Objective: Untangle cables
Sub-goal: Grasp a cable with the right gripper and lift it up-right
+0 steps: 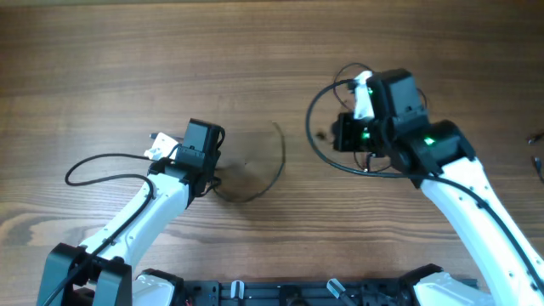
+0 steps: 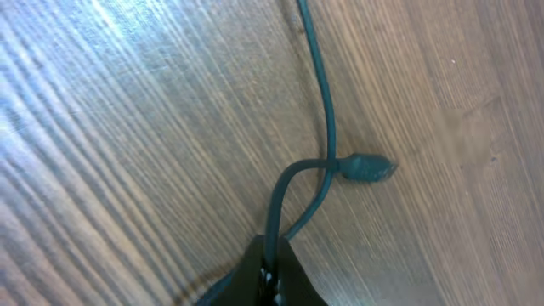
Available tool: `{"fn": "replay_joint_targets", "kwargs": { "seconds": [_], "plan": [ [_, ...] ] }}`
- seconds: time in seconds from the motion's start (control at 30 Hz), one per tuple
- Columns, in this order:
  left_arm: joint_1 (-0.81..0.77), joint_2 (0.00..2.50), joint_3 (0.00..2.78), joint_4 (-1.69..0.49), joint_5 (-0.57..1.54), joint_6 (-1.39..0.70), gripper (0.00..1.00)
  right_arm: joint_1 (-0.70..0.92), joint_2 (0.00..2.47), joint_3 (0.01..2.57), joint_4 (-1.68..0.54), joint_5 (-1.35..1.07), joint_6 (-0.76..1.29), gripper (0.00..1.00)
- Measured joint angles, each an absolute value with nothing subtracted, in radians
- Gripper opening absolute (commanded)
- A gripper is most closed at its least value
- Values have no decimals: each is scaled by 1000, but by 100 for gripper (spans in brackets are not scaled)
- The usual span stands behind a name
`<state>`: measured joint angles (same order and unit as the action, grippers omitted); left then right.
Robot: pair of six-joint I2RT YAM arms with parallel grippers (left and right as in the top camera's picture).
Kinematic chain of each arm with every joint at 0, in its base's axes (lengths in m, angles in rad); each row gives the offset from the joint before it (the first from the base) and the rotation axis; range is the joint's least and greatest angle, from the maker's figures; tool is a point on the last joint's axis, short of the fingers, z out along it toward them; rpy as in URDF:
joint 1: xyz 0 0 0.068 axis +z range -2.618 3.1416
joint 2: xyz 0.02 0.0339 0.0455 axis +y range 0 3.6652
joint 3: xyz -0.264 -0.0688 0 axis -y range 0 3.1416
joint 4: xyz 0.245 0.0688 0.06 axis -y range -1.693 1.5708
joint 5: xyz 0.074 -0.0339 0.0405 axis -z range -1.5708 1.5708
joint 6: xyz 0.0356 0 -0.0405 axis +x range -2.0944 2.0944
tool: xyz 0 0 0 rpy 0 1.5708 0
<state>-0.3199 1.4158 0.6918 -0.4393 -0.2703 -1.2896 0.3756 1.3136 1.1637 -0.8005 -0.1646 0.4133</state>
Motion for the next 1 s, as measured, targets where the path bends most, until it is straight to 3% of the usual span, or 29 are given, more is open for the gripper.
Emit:
{"fn": "replay_joint_targets", "kwargs": {
  "seconds": [0.17,0.2,0.23,0.3,0.33,0.37,0.4,0.43,0.47,1.0],
  "plan": [
    [-320,1416,692,-493,-280,-1300,6,338,1316,1164,-801,-21,398,8],
    [-320,1416,692,-498,-280,-1301,20,334,1320,1164,-800,-21,375,16],
    [-320,1416,692,-500,-280,-1300,28,334,1325,1164,-800,-15,364,18],
    [-320,1416,692,-503,-284,-1305,76,334,1346,1164,-789,29,350,26],
    [-320,1416,692,-503,-284,-1304,100,330,1359,1164,-770,57,339,35],
    [-320,1416,692,-504,-284,-1304,100,326,1373,1164,-741,75,332,49],
    [-320,1416,692,-506,-285,-1304,100,318,1395,1164,-709,94,329,78],
    [-320,1416,692,-505,-285,-1304,100,308,1419,1164,-682,105,306,94],
    [-320,1416,692,-506,-286,-1310,100,297,1446,1164,-654,109,289,100],
    [-320,1416,692,-505,-287,-1309,100,278,1836,1164,-663,106,81,93]
  ]
}}
